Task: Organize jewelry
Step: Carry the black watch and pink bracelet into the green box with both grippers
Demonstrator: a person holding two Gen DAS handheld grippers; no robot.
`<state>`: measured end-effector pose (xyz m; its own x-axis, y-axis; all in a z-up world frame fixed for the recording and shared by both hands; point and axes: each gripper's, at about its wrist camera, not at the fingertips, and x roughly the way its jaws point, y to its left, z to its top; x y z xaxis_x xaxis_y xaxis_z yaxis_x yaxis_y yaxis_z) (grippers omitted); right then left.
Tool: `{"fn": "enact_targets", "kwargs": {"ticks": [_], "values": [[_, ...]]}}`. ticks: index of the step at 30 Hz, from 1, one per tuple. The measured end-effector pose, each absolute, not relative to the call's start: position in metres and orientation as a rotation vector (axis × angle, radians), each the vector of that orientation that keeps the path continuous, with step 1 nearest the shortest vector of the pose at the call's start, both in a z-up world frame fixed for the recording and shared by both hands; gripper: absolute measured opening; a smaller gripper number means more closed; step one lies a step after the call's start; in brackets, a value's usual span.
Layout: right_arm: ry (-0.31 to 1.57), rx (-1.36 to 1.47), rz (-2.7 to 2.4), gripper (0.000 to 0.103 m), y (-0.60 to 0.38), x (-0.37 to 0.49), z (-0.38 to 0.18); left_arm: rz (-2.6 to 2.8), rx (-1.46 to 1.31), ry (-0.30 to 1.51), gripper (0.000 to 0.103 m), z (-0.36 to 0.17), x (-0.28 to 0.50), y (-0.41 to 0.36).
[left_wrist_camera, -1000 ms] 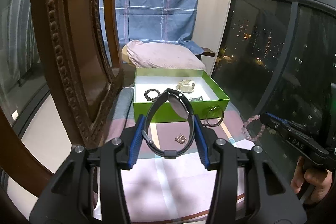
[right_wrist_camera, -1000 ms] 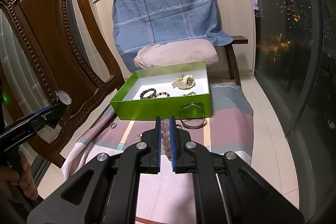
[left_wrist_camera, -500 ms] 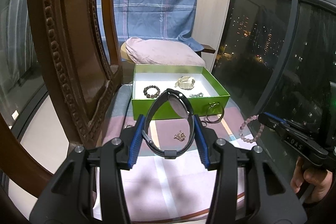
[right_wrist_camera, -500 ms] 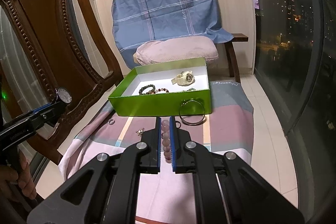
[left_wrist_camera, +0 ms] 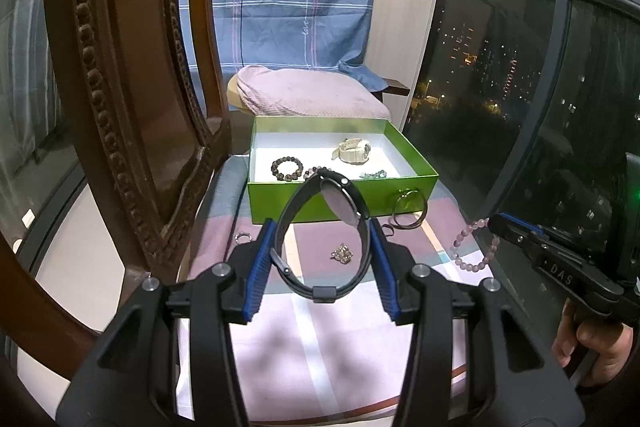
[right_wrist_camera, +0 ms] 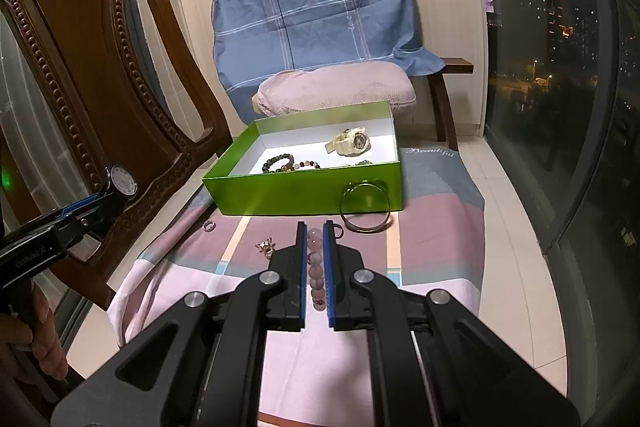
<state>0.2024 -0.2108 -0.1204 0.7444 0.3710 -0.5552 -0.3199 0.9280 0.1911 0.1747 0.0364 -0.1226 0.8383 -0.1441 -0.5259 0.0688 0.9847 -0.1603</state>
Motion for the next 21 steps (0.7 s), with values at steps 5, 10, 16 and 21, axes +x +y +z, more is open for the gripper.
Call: {"fn": "enact_targets", "kwargs": {"ticks": [5,10,16,21], "values": [[0.629,0.088,0.381,0.008,-0.211,0.204,-0.122,-0.113,-0.138,0.574,0.046,-0.126,0.178,0.036],[0.627,0.094,0.388,0.008,-0.209,0.209,-0.122,-0.107,-0.147,0.583,0.046,-0.128,0.187,0.037],[0.577,0.106,0.402,0.008,-0.200,0.240,-0.103,-0.093,-0.172,0.571,0.047,-0.118,0.222,0.041],[0.526,0.113,0.384,0.008,-0.193,0.290,-0.093,-0.080,-0.197,0.545,0.047,-0.104,0.268,0.048]]}}
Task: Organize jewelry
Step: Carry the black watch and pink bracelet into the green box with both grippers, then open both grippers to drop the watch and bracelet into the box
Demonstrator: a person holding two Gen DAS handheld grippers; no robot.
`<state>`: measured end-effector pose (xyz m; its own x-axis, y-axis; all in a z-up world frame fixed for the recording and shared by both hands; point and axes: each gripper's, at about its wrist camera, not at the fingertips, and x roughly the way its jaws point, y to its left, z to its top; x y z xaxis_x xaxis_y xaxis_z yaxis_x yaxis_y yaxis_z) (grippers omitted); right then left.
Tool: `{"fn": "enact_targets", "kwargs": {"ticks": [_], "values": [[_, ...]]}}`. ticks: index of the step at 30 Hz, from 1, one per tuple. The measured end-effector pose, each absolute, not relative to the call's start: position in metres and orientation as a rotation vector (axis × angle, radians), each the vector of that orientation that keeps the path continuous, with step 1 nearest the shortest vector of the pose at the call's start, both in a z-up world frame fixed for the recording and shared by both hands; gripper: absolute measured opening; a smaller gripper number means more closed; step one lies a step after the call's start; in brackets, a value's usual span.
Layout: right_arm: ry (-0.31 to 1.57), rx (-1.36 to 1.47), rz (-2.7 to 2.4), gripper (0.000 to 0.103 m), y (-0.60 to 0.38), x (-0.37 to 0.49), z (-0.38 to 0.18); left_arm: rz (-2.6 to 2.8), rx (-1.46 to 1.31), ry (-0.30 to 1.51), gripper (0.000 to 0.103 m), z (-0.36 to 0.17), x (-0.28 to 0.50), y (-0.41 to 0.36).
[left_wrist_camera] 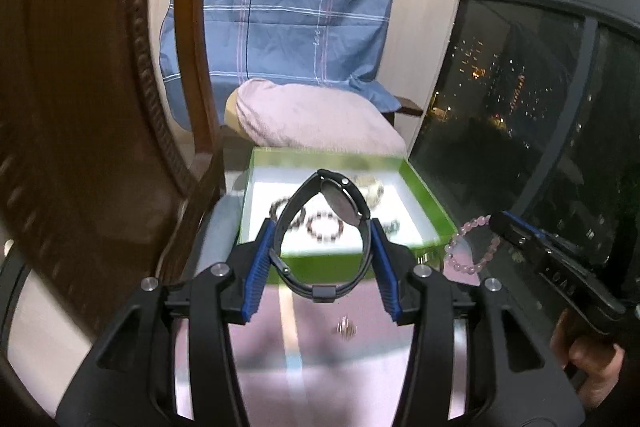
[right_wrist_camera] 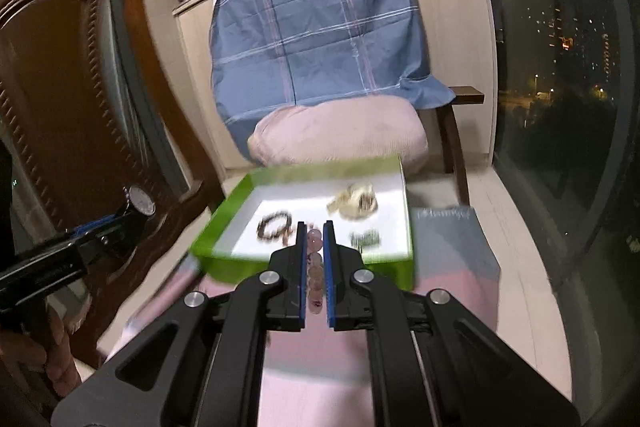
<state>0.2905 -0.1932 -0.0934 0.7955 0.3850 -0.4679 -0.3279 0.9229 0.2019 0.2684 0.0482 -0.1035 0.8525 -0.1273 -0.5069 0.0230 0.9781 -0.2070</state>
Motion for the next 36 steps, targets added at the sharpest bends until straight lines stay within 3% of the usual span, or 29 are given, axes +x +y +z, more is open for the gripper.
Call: {"fn": "enact_targets", "kwargs": {"ticks": [6,14,21,36], "values": [[0.529,0.094,0.346,0.008,-0.187,0.355,-0.099,-0.073,-0.158,0.557,0.047,-0.106,0.328,0.046],[0.621,0.109,0.300,0.008,-0.185,0.415,-0.134,-0.044,-0.191,0.682,0.047,-0.152,0.383,0.050],[0.684,0.105,0.286,0.008,-0.181,0.431,-0.157,-0.026,-0.198,0.755,0.047,-0.184,0.402,0.054],[0.720,0.093,0.266,0.008,-0.182,0.440,-0.167,-0.018,-0.193,0.795,0.048,-0.198,0.412,0.055]]}}
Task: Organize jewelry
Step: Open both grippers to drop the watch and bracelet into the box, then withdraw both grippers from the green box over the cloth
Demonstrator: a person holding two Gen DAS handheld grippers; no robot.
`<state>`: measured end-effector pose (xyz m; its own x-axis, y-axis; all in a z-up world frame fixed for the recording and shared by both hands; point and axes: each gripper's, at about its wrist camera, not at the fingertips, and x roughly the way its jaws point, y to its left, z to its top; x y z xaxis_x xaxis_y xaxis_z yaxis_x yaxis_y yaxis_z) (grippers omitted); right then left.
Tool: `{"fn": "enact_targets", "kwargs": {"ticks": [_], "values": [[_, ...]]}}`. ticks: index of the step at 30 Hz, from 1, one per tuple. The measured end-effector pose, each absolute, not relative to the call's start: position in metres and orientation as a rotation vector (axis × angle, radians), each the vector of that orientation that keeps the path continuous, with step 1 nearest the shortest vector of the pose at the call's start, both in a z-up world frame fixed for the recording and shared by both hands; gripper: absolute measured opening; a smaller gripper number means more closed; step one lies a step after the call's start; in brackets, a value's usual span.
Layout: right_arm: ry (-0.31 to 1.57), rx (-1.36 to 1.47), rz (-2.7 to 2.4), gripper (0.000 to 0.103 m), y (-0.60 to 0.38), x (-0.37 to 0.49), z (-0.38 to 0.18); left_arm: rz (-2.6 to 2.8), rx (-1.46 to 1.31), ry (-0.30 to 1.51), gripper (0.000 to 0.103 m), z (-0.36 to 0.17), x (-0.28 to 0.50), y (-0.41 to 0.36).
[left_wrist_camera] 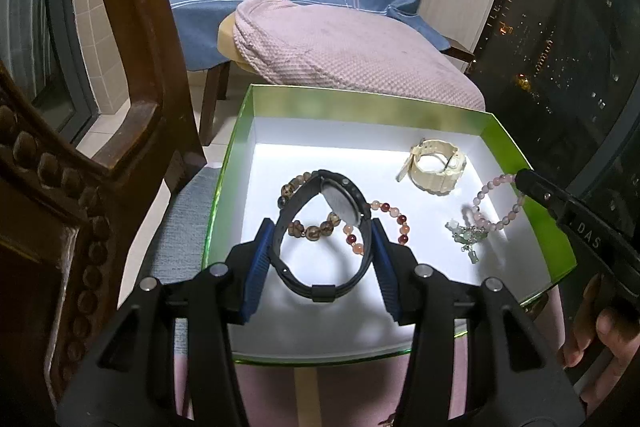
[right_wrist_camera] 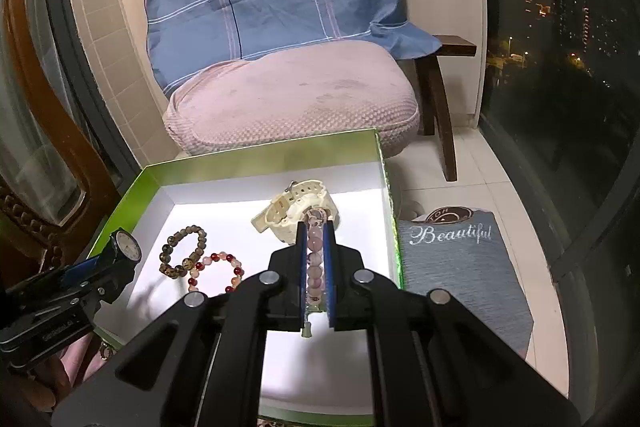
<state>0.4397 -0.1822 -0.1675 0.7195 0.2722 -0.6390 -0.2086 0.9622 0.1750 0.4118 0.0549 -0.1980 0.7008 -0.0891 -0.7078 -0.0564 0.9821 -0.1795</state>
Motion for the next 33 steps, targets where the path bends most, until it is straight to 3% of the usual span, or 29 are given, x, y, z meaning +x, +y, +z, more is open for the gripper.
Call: {"fn": "enact_targets", "kwargs": {"ticks": [8,11,12,13,15,17,18,21,24,28,33], "values": [[0.719,0.089,0.251,0.008,-0.182,0.441,-0.168,-0.007,-0.186,0.799,0.052,-0.200,0.412,0.055],[0.712,0.084,0.232,0.009,-0.183,0.441,-0.168,0.002,-0.175,0.784,0.061,-0.195,0.409,0.054],[0.706,0.080,0.223,0.018,-0.184,0.441,-0.164,0.004,-0.173,0.775,0.069,-0.192,0.408,0.054],[0.703,0.082,0.221,0.038,-0.185,0.440,-0.162,0.004,-0.174,0.757,0.076,-0.185,0.405,0.054],[0.661,0.100,0.206,0.059,-0.191,0.431,-0.144,-0.013,-0.185,0.702,0.079,-0.158,0.392,0.056],[0.546,0.157,0.187,0.070,-0.204,0.411,-0.113,-0.048,-0.215,0.613,0.082,-0.119,0.370,0.060],[0.508,0.182,0.191,0.074,-0.211,0.402,-0.101,-0.059,-0.222,0.558,0.089,-0.102,0.358,0.062],[0.387,0.259,0.202,0.077,-0.235,0.368,-0.063,-0.053,-0.212,0.333,0.099,-0.043,0.300,0.070],[0.319,0.288,0.205,0.078,-0.254,0.332,-0.044,-0.060,-0.179,0.191,0.099,-0.015,0.244,0.074],[0.308,0.302,0.214,0.082,-0.269,0.284,-0.031,-0.006,-0.119,0.132,0.099,-0.024,0.193,0.075],[0.310,0.187,0.237,0.082,-0.260,0.230,-0.024,-0.007,-0.139,0.243,0.099,-0.048,0.167,0.068]]}}
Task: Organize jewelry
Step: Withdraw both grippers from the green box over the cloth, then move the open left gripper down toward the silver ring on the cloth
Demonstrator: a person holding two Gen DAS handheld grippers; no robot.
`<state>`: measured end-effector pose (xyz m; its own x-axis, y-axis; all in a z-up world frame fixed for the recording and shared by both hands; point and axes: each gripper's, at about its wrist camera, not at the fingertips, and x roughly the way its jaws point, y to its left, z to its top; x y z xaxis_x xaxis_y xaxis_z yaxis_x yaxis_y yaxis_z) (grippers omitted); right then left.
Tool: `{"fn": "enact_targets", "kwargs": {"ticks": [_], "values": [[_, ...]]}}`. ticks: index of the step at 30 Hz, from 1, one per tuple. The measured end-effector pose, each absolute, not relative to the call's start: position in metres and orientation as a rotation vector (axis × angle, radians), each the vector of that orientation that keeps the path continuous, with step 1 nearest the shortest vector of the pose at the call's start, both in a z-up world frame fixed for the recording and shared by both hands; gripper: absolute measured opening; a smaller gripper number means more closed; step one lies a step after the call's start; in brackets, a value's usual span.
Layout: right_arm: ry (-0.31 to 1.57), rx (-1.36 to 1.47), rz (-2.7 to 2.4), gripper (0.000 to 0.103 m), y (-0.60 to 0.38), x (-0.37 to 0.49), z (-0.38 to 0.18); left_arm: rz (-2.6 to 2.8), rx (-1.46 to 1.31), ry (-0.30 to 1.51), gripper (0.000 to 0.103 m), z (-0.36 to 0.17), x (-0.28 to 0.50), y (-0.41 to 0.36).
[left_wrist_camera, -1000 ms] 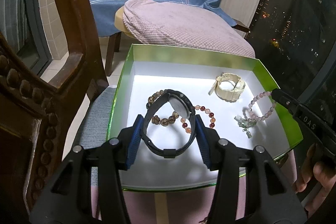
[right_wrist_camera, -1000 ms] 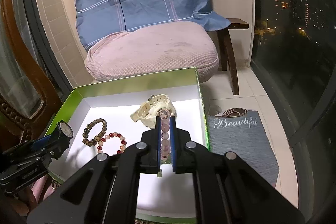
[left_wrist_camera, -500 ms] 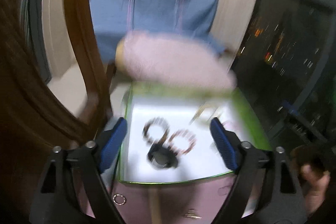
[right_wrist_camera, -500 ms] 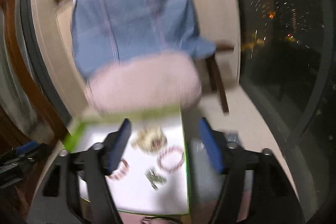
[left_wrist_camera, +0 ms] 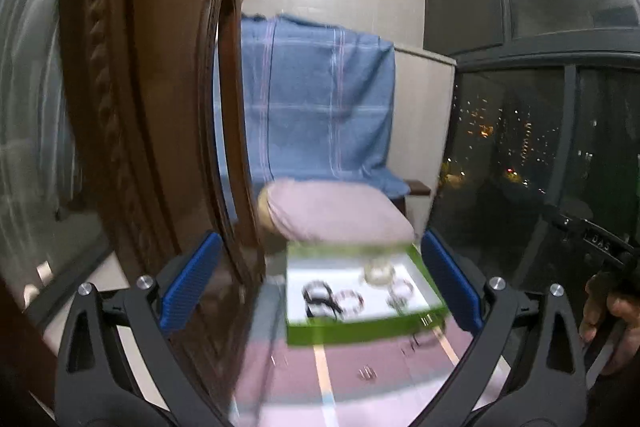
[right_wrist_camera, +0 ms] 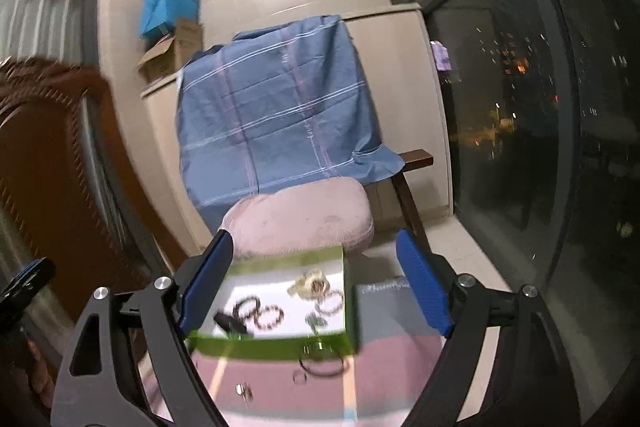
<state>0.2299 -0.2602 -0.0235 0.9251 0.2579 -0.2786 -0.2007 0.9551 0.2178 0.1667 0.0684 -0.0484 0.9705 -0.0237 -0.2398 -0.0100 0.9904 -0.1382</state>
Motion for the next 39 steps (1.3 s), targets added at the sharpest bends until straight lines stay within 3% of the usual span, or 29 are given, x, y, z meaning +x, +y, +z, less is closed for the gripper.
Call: {"fn": "enact_targets", "kwargs": {"ticks": [8,15,39], "values": [[0.440,0.102,0.284,0.082,-0.247,0.166,-0.071,-0.012,-0.219,0.486,0.099,-0.111,0.143,0.054],[0.500,0.066,0.259,0.083,-0.242,0.151,-0.136,0.023,-0.171,0.588,0.099,-0.166,0.151,0.033],[0.503,0.053,0.270,0.083,-0.229,0.159,-0.141,0.020,-0.124,0.587,0.099,-0.169,0.162,0.024]]}}
